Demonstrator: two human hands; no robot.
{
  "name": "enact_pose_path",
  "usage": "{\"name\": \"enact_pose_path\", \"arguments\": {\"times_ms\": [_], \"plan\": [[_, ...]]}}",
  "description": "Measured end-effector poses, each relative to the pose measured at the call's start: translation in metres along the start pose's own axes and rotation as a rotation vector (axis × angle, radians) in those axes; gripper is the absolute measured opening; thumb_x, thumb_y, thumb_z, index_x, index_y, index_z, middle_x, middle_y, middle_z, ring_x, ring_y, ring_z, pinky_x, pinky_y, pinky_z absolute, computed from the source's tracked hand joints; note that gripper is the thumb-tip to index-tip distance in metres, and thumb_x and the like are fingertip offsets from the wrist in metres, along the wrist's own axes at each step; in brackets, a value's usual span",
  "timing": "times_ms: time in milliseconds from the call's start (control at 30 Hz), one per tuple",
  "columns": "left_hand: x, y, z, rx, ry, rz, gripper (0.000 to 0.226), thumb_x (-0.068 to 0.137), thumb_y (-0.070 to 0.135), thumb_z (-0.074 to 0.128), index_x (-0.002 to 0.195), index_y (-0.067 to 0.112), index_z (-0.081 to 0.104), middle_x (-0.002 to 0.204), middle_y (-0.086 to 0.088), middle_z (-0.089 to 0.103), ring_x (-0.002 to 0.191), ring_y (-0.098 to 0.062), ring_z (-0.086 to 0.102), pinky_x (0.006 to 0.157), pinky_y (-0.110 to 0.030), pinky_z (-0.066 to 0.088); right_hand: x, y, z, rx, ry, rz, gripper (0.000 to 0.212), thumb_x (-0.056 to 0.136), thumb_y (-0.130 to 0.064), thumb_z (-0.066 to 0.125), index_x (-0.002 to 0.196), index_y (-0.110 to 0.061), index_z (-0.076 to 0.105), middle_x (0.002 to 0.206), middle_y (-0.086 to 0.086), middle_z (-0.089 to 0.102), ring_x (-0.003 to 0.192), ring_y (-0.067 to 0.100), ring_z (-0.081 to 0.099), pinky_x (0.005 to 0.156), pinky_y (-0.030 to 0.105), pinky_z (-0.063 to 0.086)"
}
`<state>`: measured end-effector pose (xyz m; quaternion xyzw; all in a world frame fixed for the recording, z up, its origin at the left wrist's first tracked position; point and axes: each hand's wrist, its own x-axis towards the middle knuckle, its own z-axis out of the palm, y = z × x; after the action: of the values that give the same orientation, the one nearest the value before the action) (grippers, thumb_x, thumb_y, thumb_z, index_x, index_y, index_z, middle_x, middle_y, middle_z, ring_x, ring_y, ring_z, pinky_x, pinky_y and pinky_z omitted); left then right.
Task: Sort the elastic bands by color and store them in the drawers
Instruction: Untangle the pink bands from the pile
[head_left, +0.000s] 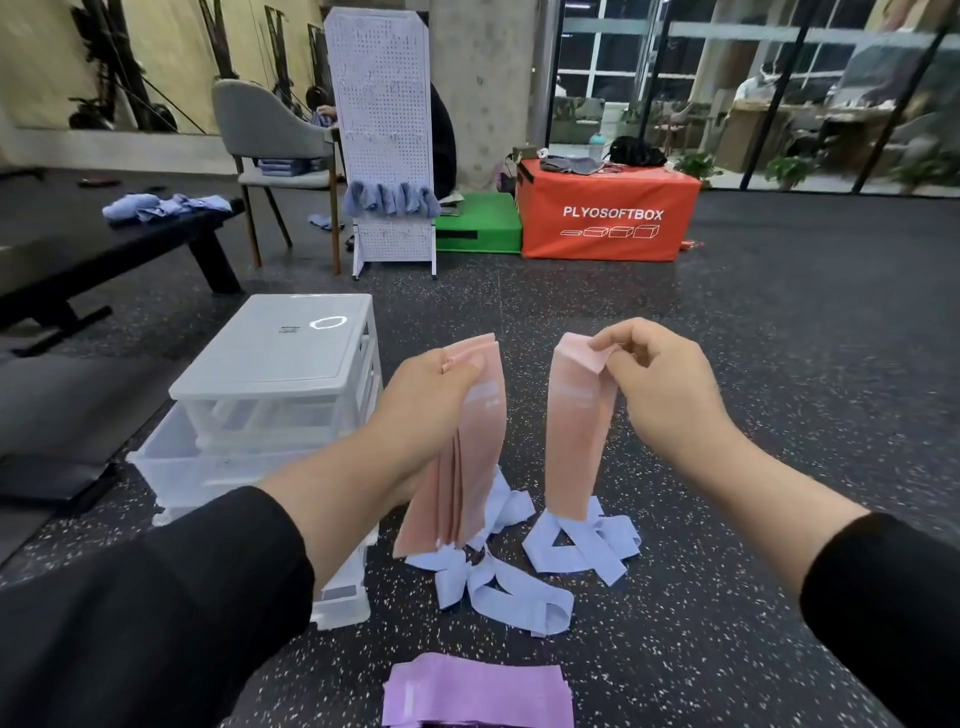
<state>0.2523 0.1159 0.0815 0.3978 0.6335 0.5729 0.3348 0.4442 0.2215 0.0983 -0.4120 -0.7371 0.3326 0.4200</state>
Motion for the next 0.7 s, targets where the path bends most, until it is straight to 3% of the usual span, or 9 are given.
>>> {"name": "enact_pose_path", "arguments": {"times_ms": [167,367,567,700], "plan": [[-0.002,-0.003,0.002,-0.005,0.000,0.004,0.037,0.087,0.049,0.057,0.108,0.023,0.074,0.110,0.004,0.077,0.113,-0.018,0.068,0.110,-0.046,0.045,-0.003,0.000,0.005,0.115,-0.084,0.044,0.034,0.093,-0.004,0.049,0.086,-0.027,0.072,0.070,0.014,0.062,0.059,0.017,0.044,0.052,0.027,0.033],[-0.009,0.001,0.004,-0.138,-0.112,-0.038,0.022,0.104,0.025,0.055,0.116,0.017,0.072,0.113,-0.003,0.077,0.111,-0.021,0.071,0.109,-0.047,0.048,-0.006,-0.004,0.014,0.358,-0.208,0.129,0.025,0.095,-0.005,0.057,0.090,-0.022,0.075,0.091,0.008,0.075,0.077,0.022,0.063,0.071,0.045,0.051],[-0.015,0.005,0.003,-0.152,-0.209,-0.059,0.022,0.105,0.020,0.054,0.116,0.014,0.072,0.113,-0.009,0.077,0.113,-0.028,0.070,0.108,-0.049,0.048,-0.007,-0.004,0.018,0.399,-0.223,0.156,0.023,0.094,-0.004,0.059,0.088,-0.018,0.076,0.085,0.003,0.074,0.075,0.019,0.064,0.074,0.046,0.052],[-0.015,0.003,0.003,-0.159,-0.210,-0.075,0.025,0.104,0.021,0.055,0.119,0.009,0.071,0.113,-0.013,0.076,0.112,-0.031,0.070,0.108,-0.050,0.048,-0.008,-0.006,0.017,0.343,-0.256,0.136,0.028,0.094,-0.001,0.054,0.088,-0.016,0.076,0.094,0.014,0.075,0.080,0.021,0.065,0.077,0.048,0.057]]}}
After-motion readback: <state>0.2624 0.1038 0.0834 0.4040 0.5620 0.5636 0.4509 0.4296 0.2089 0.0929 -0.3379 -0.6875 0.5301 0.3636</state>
